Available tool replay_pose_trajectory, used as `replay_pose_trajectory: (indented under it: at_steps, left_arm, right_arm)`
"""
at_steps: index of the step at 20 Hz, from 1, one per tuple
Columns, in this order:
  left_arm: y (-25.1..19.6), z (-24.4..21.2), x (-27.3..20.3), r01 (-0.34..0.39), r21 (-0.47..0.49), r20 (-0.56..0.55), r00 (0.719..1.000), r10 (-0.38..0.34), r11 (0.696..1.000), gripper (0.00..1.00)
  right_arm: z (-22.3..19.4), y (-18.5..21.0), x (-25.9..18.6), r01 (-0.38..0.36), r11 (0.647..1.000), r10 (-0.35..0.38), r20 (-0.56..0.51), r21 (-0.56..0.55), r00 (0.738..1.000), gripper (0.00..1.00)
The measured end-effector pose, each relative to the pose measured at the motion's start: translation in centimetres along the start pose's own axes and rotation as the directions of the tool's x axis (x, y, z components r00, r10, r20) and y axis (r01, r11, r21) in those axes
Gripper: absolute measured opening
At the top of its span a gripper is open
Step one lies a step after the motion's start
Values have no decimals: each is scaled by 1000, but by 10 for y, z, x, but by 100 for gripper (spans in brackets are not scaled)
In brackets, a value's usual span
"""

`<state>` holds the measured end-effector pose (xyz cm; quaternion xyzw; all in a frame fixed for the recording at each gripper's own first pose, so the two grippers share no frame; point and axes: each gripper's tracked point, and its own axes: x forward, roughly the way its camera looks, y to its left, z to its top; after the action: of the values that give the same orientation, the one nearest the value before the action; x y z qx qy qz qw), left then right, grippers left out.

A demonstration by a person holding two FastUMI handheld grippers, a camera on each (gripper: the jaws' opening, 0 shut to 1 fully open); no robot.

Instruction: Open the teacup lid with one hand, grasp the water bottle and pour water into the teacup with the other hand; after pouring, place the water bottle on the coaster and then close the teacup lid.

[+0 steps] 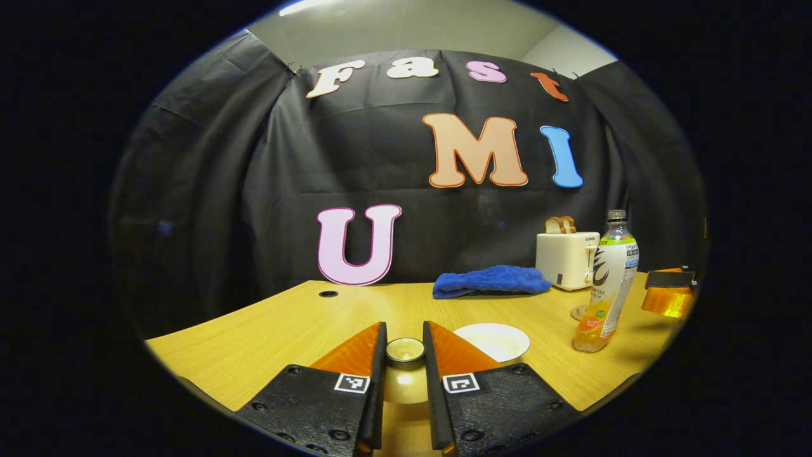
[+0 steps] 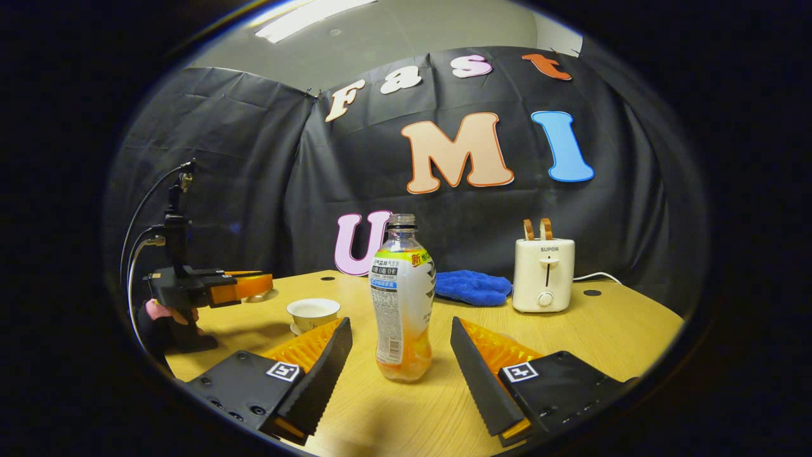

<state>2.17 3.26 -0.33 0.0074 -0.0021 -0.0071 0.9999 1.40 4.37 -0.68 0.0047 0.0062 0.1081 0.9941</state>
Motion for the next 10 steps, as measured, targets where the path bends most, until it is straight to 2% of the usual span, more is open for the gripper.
replay_pose_trajectory:
  at_steps: [2,3,4,10]
  left_arm:
    - [8,2,-2,-14,9,3,1000,14,1000,27]
    - [11,2,-3,-19,8,1,1000,19,1000,27]
    - [14,2,-3,-24,-3,4,1000,24,1000,27]
    - [23,2,-5,-38,0,3,999,38,999,27]
  right_arm:
    - [-3,-3,9,25,1000,-25,-22,0,999,99]
    - [-6,-3,16,35,999,-35,-43,-2,998,95]
    - [-8,-3,22,45,999,-45,-60,-4,997,99]
    - [-28,-8,53,94,995,-96,-176,-15,980,99]
